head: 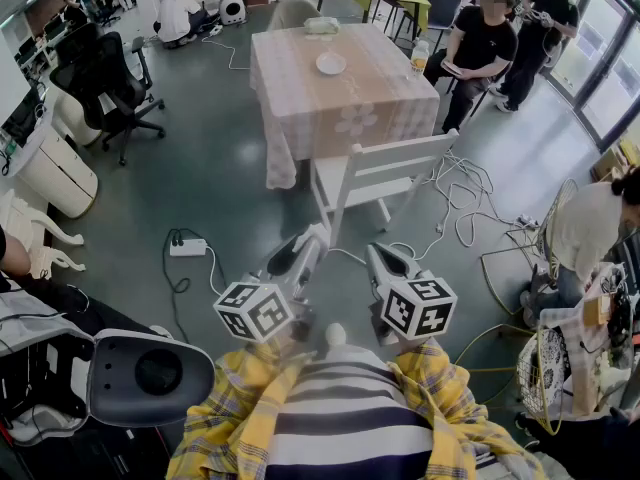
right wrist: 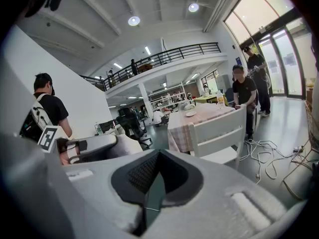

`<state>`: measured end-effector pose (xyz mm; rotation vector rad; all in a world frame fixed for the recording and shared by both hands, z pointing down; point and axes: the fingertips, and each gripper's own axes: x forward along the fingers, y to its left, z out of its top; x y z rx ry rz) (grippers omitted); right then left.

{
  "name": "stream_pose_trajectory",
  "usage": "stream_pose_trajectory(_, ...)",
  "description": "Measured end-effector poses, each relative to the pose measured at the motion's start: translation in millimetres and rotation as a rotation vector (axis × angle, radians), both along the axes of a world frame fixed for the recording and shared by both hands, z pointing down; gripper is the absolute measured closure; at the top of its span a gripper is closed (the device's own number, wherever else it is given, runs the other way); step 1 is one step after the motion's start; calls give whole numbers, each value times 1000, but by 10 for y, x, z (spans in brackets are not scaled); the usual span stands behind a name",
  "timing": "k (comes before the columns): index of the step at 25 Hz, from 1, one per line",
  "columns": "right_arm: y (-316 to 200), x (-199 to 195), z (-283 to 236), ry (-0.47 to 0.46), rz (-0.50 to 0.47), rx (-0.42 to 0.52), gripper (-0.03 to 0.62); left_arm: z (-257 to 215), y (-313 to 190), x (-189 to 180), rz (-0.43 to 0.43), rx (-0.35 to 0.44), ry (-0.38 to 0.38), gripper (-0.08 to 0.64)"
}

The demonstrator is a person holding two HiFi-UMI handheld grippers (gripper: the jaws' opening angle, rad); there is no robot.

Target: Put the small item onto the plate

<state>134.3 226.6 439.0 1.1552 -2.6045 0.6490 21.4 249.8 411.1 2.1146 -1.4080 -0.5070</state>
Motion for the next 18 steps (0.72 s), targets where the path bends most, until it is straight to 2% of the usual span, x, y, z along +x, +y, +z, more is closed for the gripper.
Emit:
stream_pose_trajectory(9, 25, 484, 118, 7, 23, -17, 597, 110, 68, 386, 4, -15, 22, 474)
stream_pose_trajectory(15, -362, 265, 71, 20, 32, -9, 595, 67, -286, 175, 8, -22, 39, 472)
stream_pose_trajectory(18, -510, 257, 47, 24, 23, -11, 595, 15, -452, 198, 5, -15, 43, 474)
